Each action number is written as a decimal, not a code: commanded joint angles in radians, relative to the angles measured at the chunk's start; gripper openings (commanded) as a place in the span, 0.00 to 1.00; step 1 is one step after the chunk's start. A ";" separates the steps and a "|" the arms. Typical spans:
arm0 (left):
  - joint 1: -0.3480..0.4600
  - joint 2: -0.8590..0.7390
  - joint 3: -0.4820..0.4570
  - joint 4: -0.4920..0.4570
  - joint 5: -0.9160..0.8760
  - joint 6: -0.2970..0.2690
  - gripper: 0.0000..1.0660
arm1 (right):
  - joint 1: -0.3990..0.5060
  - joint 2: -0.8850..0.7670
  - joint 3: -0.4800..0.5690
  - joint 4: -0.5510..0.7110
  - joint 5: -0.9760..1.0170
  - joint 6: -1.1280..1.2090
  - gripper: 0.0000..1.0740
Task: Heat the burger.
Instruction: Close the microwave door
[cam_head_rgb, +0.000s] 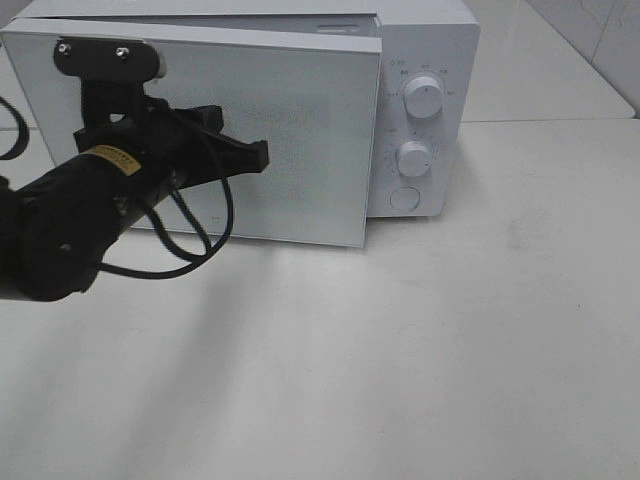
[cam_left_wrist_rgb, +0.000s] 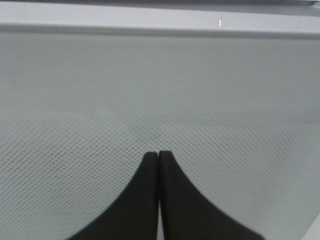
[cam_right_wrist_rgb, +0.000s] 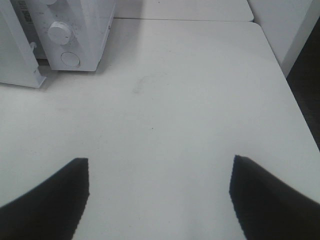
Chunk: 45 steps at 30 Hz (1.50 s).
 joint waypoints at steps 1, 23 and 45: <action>-0.017 0.029 -0.064 -0.057 0.018 0.054 0.00 | -0.004 -0.028 0.002 -0.002 -0.009 -0.005 0.70; -0.022 0.199 -0.442 -0.198 0.231 0.200 0.00 | -0.004 -0.028 0.002 -0.002 -0.009 -0.005 0.70; -0.065 -0.014 -0.362 -0.148 1.106 0.213 0.93 | -0.004 -0.028 0.002 -0.002 -0.009 -0.005 0.70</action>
